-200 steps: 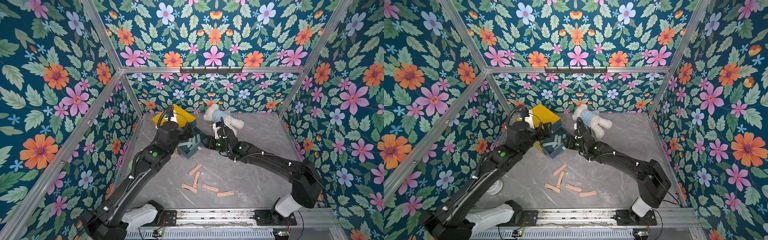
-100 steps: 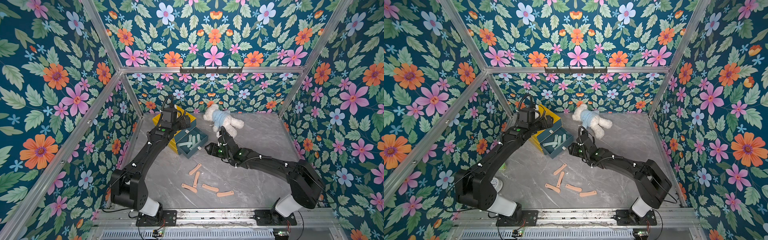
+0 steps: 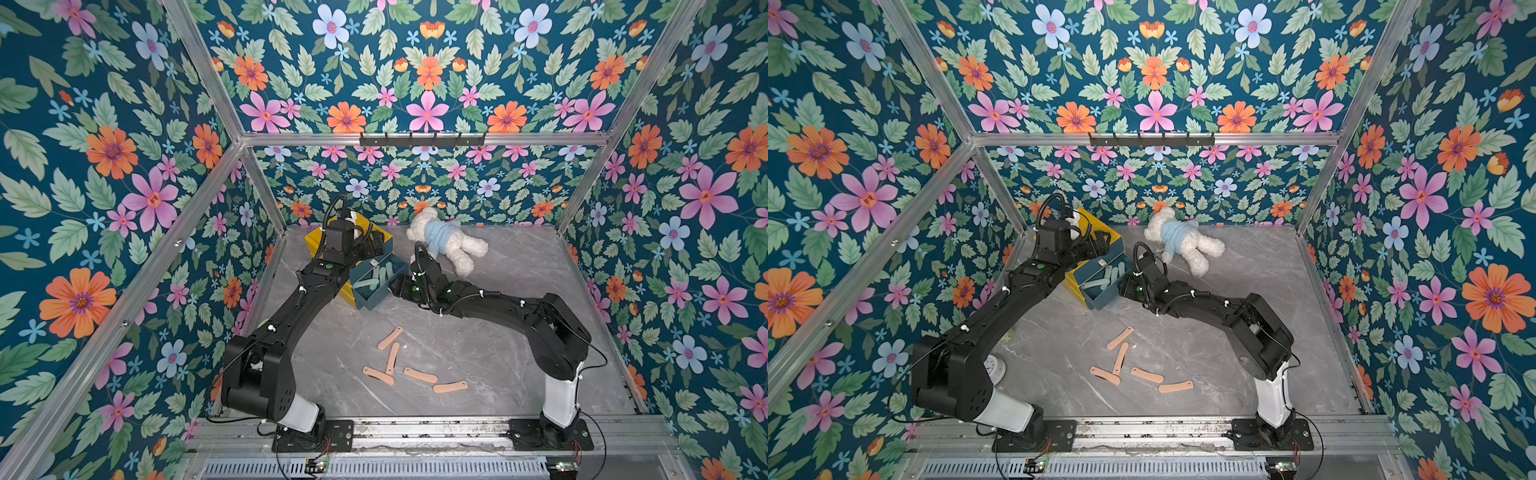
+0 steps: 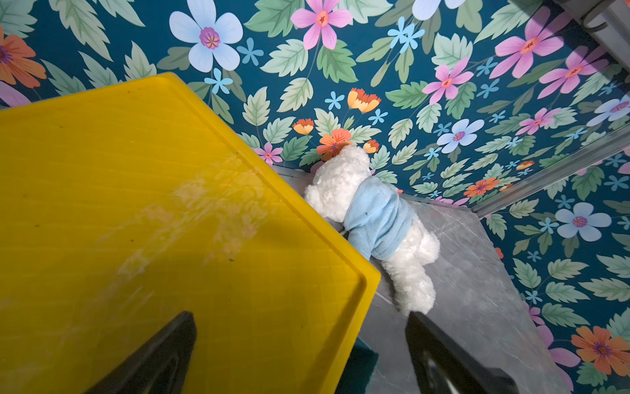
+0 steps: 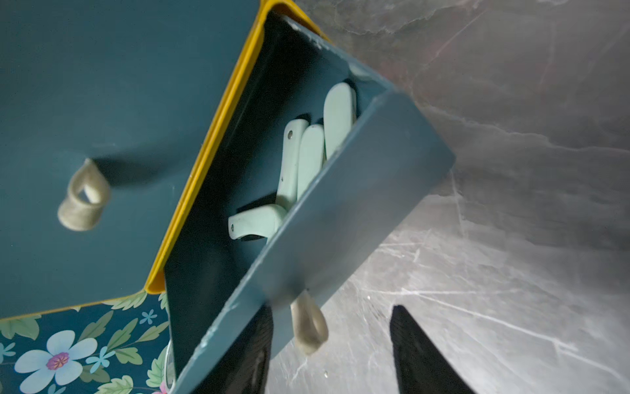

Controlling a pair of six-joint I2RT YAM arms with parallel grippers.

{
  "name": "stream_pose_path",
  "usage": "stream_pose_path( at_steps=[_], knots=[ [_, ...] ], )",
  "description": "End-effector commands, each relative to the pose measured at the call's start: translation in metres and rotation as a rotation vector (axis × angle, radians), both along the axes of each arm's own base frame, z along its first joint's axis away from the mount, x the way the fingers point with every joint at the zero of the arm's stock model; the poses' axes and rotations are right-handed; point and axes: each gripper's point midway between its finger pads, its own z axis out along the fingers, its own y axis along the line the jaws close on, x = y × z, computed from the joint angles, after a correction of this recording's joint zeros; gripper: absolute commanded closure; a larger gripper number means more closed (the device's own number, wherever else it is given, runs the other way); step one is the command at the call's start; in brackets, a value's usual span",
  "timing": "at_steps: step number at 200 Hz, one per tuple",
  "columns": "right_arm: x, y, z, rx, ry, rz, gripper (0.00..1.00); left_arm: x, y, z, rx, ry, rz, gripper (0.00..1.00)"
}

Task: Place the fruit knives into the drawer by color
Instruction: Close the drawer in the storage box.

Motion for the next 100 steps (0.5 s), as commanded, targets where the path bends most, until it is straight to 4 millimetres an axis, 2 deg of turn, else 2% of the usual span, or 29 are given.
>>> stream_pose_path(
  at_steps=[1, 54, 100],
  knots=[
    [0.013, 0.017, 0.017, 0.102, -0.027, -0.011, 0.41, -0.025, 0.0, -0.05, 0.007, 0.21, -0.018, 0.01],
    [0.041, 0.042, 0.014, 0.228, -0.002, -0.039, 0.4, -0.03, 0.001, -0.06, 0.01, 0.231, -0.021, 0.01],
    [0.05, 0.052, 0.015, 0.277, -0.02, -0.045, 0.39, -0.034, 0.0, -0.067, -0.001, 0.241, -0.025, 0.01]
  ],
)
